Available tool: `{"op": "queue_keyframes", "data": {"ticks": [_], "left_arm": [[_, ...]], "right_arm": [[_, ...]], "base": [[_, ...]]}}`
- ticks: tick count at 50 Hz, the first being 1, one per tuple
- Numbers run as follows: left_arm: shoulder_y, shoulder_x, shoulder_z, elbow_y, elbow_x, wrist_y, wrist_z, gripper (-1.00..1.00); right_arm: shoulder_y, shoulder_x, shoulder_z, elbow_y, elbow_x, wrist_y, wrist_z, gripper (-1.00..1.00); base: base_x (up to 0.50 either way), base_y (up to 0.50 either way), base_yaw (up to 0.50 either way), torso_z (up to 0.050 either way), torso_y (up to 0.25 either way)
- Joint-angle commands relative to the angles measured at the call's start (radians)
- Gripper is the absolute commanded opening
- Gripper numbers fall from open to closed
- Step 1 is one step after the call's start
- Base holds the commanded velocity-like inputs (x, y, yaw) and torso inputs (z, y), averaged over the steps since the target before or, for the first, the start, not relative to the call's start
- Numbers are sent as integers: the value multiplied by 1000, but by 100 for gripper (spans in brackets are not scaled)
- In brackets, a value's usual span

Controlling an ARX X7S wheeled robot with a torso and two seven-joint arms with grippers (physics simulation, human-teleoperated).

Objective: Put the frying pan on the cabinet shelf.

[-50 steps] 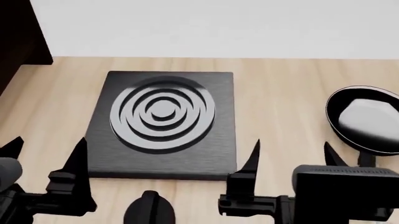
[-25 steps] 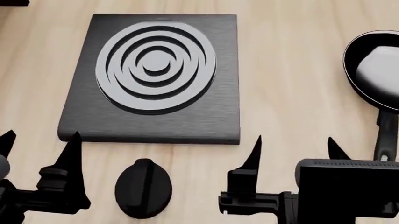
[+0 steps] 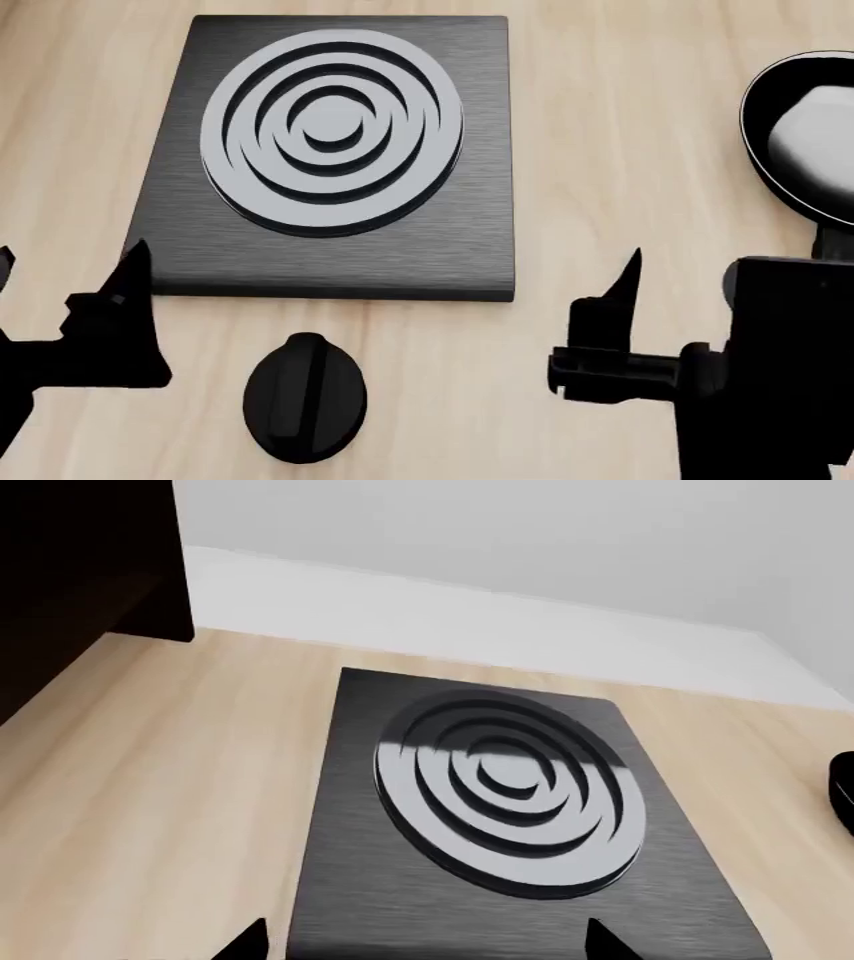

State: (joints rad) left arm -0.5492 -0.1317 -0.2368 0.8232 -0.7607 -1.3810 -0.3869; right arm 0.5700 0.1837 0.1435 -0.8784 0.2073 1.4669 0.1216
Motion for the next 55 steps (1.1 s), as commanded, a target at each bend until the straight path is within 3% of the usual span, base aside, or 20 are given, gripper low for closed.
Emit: {"op": "queue_keyframes", "data": {"ticks": [1, 9, 17, 28, 36, 38, 55], "left_arm": [[-48, -6, 4, -120, 36, 45, -13, 100], [-69, -19, 26, -156, 27, 32, -12, 100], [-90, -6, -25, -149, -10, -21, -45, 100], [-91, 15, -70, -133, -55, -52, -76, 100], [-95, 18, -86, -116, -87, -70, -97, 100], [-92, 17, -90, -116, -92, -68, -100, 100], [-98, 16, -89, -108, -139, -73, -145, 100]], "right_arm": [[113, 103, 43, 177, 0, 51, -41, 100], [189, 172, -8, 406, -22, -16, -46, 100], [253, 211, -75, 547, -28, -12, -56, 100], [327, 237, -89, 762, -27, -11, -78, 100], [356, 244, -93, 912, -42, -86, -75, 100], [355, 272, -148, 945, -66, -108, -70, 100], [406, 264, -128, 1213, -60, -226, -98, 100]], "base": [[0, 0, 0, 0, 0], [0, 2, 4, 0, 0], [0, 1, 3, 0, 0], [0, 1, 4, 0, 0], [0, 2, 4, 0, 0], [0, 2, 6, 0, 0], [0, 1, 4, 0, 0]]}}
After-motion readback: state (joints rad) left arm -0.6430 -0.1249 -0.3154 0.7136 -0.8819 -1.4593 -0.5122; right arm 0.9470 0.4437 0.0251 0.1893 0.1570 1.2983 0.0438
